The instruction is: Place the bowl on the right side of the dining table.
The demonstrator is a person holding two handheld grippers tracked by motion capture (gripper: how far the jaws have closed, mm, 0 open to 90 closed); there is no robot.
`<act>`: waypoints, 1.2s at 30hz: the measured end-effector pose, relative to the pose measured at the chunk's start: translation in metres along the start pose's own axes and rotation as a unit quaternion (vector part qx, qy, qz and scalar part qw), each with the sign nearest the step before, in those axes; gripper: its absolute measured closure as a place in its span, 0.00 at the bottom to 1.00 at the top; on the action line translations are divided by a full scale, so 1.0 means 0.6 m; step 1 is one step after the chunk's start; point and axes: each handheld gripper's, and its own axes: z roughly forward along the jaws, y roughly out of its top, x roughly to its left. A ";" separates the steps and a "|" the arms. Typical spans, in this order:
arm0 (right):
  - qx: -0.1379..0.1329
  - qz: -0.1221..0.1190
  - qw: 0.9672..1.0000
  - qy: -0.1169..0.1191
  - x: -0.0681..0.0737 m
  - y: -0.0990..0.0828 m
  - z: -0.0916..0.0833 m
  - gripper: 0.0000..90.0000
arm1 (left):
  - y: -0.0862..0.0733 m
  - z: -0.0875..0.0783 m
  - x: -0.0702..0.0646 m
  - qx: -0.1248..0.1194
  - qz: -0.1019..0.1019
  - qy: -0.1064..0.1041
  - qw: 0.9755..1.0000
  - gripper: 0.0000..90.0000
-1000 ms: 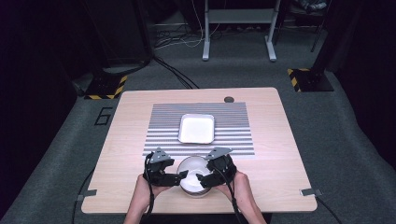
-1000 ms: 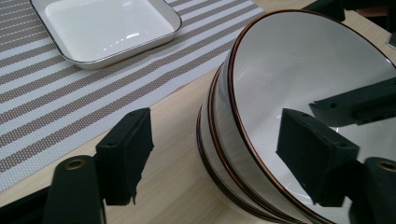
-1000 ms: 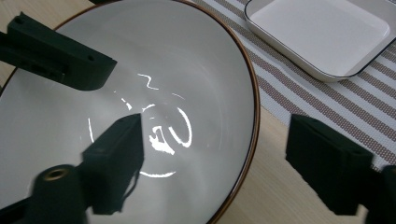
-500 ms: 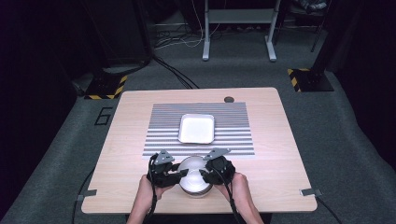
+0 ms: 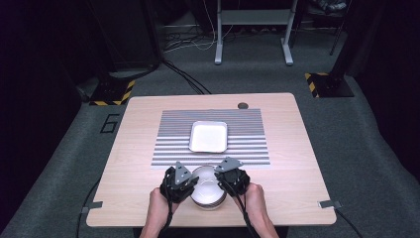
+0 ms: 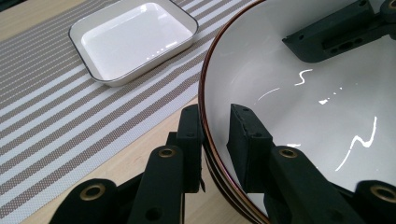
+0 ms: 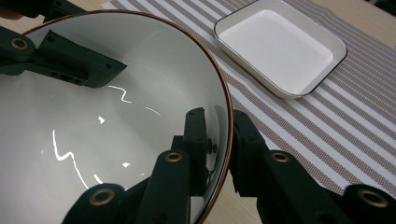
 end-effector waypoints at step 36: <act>-0.082 -0.062 0.993 -0.059 0.025 0.004 -0.020 0.89 | 0.008 -0.011 -0.032 -0.065 0.078 0.089 0.991 0.93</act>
